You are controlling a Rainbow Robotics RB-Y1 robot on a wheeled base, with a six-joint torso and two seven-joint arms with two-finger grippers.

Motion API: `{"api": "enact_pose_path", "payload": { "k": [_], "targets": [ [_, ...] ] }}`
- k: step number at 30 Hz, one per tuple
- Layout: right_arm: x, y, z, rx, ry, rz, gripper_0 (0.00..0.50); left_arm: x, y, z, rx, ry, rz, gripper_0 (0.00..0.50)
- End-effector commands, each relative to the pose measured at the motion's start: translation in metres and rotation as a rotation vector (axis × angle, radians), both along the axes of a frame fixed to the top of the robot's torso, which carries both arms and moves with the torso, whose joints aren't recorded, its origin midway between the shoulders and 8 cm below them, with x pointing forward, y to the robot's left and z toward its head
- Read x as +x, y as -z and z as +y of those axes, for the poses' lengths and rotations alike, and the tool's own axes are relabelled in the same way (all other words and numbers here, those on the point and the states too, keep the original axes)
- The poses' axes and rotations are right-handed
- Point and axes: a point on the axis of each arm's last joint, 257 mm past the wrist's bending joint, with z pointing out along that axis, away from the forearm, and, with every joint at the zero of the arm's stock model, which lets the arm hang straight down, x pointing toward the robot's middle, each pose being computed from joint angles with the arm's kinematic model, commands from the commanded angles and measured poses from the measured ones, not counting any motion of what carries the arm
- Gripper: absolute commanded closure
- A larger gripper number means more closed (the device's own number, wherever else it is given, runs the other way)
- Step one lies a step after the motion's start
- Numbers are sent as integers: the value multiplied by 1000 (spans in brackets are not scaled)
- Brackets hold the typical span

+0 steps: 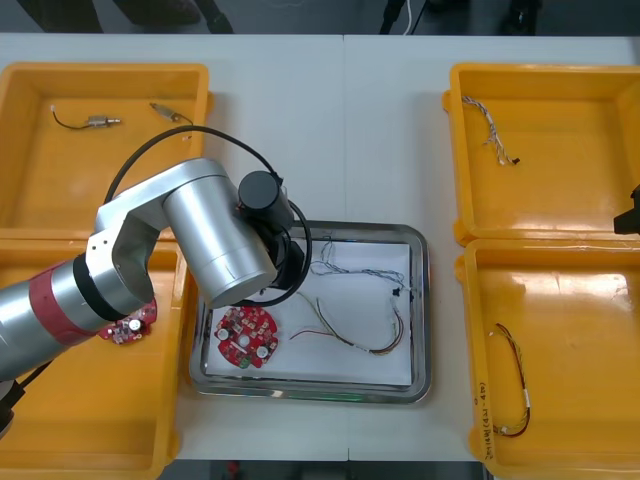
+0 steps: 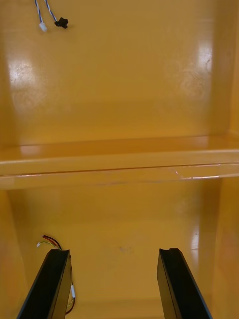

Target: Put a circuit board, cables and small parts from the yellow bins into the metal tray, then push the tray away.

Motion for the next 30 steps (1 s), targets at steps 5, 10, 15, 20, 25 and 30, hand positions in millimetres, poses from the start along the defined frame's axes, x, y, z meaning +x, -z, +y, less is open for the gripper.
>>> {"api": "enact_pose_path", "payload": {
  "k": [5, 10, 15, 20, 25, 30],
  "targets": [
    [0, -9, 3, 0, -33, -35, 0, 7, -13, -24, -51, 8, -43, 298],
    [1, -9, 3, -2, -32, -37, 0, 10, -16, -26, -66, 2, -48, 0],
    [1, -9, 2, -3, -30, -36, 0, 12, -20, -25, -73, -5, -52, 0],
    [1, -9, 3, 2, -28, -37, 0, 13, -30, -25, -90, -16, -50, 0],
    [1, -9, 3, 4, -27, -36, 0, 9, -53, -13, -77, -20, -28, 0],
    [1, -9, 4, 4, -29, -36, 0, 4, -81, 4, -87, -31, -1, 0]
  ]
}}
